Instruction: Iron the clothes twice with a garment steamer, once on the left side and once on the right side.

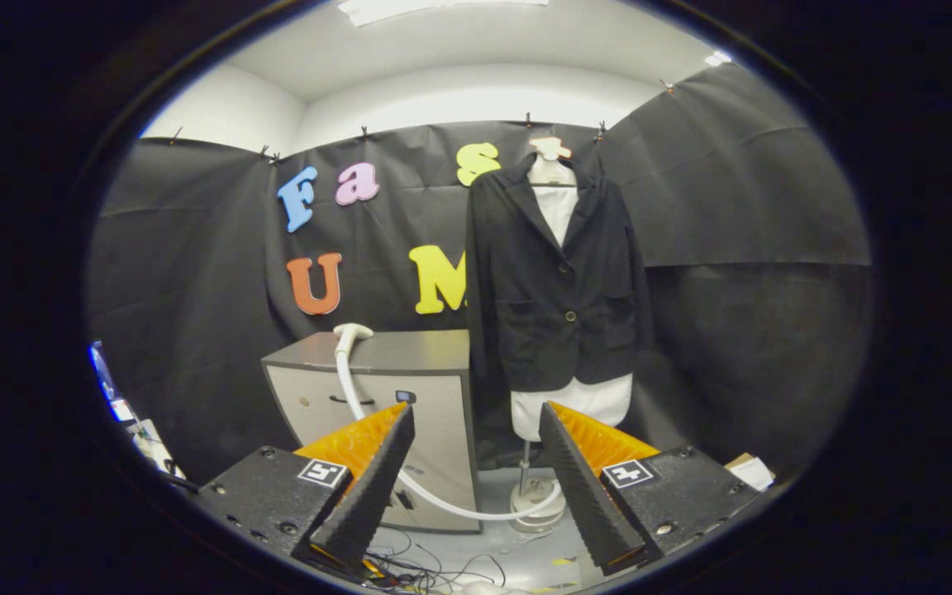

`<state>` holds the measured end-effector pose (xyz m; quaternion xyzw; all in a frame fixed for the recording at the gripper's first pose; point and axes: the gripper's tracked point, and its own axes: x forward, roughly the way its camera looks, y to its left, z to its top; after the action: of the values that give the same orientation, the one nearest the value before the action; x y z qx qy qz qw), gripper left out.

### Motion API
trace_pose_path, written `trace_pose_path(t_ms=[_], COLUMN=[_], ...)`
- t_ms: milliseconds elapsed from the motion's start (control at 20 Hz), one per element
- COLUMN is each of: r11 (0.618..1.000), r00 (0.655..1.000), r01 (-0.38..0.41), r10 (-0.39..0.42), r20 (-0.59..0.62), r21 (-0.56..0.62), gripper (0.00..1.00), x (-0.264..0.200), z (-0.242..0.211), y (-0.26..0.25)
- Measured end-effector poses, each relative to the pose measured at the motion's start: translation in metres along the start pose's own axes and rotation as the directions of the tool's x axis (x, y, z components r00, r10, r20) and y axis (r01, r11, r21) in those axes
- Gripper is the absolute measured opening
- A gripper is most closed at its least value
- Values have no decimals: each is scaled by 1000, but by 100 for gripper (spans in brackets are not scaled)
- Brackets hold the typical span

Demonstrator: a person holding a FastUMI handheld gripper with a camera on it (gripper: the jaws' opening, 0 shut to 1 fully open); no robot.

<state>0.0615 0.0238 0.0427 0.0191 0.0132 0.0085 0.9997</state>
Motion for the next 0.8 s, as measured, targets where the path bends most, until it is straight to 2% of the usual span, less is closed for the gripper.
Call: trace_pose_path(t_ms=[400, 550, 800], r11=[993, 983, 948], r00=[992, 983, 948], r01=[-119, -182, -309], r10=[119, 182, 301], r20=[-30, -40, -102], r21=[10, -9, -73], gripper=[97, 97, 97], x=[114, 159, 236], z=[60, 80, 82], y=[64, 103, 185])
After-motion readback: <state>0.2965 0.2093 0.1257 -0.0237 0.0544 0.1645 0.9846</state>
